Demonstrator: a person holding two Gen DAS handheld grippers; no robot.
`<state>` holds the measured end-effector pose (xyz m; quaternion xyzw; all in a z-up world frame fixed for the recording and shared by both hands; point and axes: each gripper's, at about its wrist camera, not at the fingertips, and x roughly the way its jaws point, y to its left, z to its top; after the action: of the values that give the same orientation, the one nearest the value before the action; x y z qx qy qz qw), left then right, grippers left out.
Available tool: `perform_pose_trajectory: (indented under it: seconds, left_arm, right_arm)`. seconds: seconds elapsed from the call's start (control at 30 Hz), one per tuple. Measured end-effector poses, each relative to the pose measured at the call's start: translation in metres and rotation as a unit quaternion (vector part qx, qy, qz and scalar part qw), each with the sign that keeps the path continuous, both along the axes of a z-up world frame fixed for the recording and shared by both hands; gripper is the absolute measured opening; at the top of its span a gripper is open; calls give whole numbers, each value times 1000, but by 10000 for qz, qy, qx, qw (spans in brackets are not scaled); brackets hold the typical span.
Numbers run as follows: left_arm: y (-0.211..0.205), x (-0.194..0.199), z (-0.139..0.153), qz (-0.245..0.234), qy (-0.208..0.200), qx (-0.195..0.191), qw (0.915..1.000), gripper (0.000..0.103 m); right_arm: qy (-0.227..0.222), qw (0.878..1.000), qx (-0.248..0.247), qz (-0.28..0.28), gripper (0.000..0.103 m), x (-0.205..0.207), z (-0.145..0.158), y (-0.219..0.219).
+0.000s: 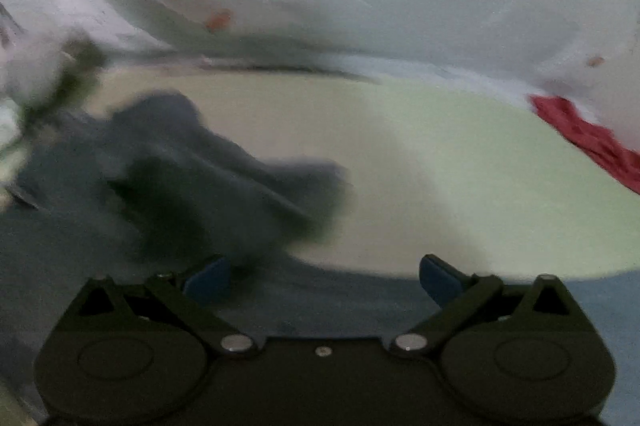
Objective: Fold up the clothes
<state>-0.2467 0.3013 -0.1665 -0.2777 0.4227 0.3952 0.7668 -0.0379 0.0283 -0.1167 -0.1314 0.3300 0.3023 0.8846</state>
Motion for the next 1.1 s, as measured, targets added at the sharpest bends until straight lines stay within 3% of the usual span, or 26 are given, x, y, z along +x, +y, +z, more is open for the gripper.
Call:
perform_pose_trajectory:
  seconds: [0.13,0.33,0.4,0.5,0.57,0.73,0.83,0.97,1.1]
  left_arm:
    - [25,8,-5,-97,54,-27,9999,99]
    - [52,23,0,108,-182,269,9994,102]
    - [60,28,5,221,-298,448,9983,102]
    - [68,33,17,287,-297,1086,9932,102]
    - [72,34,23,382,-364,1285,9903,102]
    - [82,46,12,233,-370,1162,9923,102]
    - [80,57,3,47,-225,1152,9931,102]
    - [85,72,-14,-166,86,1019,9946,102]
    - [94,72,-30,-9,235,772,9967,103]
  right_arm:
    - [173,9985,444,250,103,-24,-2,50]
    - [-252,9960,-722,472,103,-28,-20,87]
    - [-40,9951,-975,182,103,-14,-31,84]
    - [453,9957,-798,-147,102,1,-38,70]
    - [586,9967,-534,-161,93,2,-37,62]
    - [518,9986,-109,79,34,1,-31,57]
    - [493,9988,-16,73,21,12,-25,62]
    - [290,9989,16,-368,19,34,-11,57]
    - [-200,9973,-33,-699,17,73,9,53]
